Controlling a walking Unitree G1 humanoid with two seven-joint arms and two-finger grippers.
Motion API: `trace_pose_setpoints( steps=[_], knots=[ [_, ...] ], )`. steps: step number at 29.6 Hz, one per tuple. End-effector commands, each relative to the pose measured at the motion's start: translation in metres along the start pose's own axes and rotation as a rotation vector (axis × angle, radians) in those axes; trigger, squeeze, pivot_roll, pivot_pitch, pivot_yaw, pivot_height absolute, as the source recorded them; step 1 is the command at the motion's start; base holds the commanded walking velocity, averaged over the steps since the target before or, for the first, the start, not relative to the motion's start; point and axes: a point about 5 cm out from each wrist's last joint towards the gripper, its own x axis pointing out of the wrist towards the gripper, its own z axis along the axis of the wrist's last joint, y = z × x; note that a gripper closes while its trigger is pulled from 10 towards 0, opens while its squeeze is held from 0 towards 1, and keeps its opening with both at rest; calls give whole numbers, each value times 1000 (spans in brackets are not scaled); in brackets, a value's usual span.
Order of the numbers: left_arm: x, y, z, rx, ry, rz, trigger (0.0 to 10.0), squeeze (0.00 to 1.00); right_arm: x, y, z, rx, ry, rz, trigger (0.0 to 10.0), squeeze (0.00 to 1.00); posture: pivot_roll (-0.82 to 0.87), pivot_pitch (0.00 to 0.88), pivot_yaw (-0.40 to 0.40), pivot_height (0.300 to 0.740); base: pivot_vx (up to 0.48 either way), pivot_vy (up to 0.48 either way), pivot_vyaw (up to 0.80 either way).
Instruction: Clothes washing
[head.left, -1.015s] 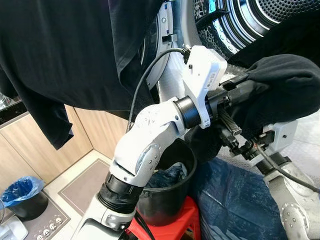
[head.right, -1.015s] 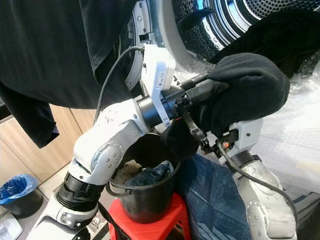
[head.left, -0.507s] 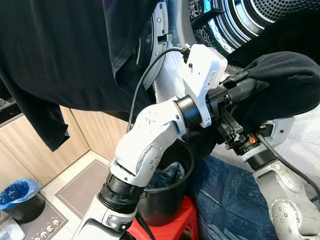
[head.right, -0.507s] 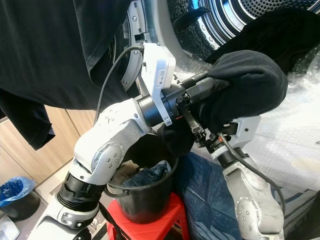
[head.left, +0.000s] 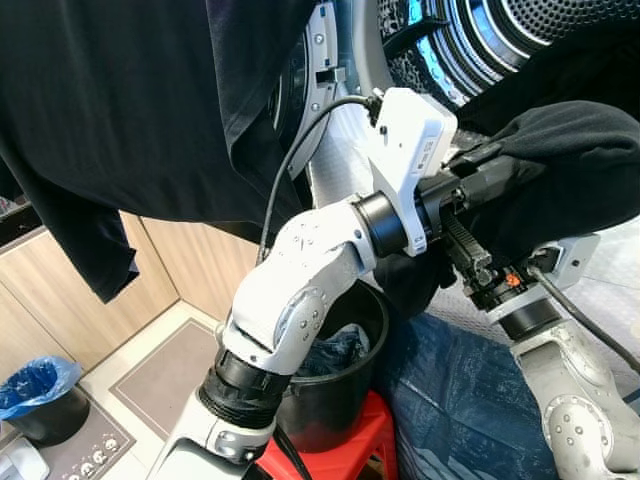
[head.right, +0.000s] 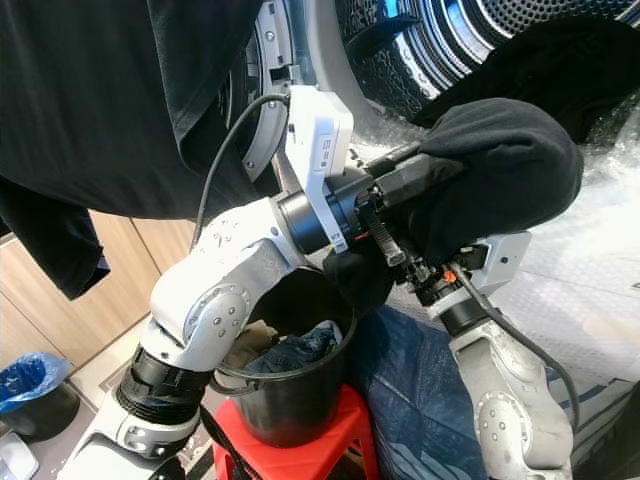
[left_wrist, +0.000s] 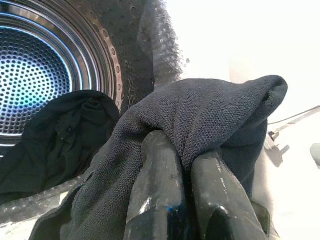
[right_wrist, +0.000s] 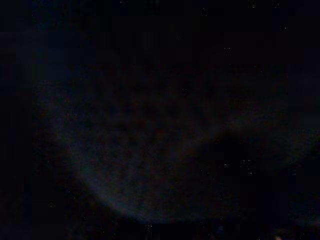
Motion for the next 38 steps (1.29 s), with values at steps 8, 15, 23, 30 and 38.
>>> trace_pose_setpoints(
  steps=[8,15,23,30,38],
  knots=[
    [-12,3,3,-31,-7,43,10000,1000,1,6,7,4,-34,38,0,0,-85,18,62,740,0,0,0],
    [-20,-2,2,-39,10,12,10000,1000,0,0,10,7,-66,36,0,0,-82,6,60,740,0,0,0],
    [-45,-5,-1,-16,90,-72,10000,1000,-6,-12,20,-12,-90,53,0,0,-80,1,63,740,0,0,0],
    [-82,-8,-2,-4,249,-158,10000,1000,-13,-22,31,-62,-74,114,0,0,-71,0,61,740,0,0,0],
    [-121,-12,-16,-23,484,-207,10000,1000,-16,-20,59,-114,-69,274,0,0,-61,5,50,740,0,0,0]
  ],
)
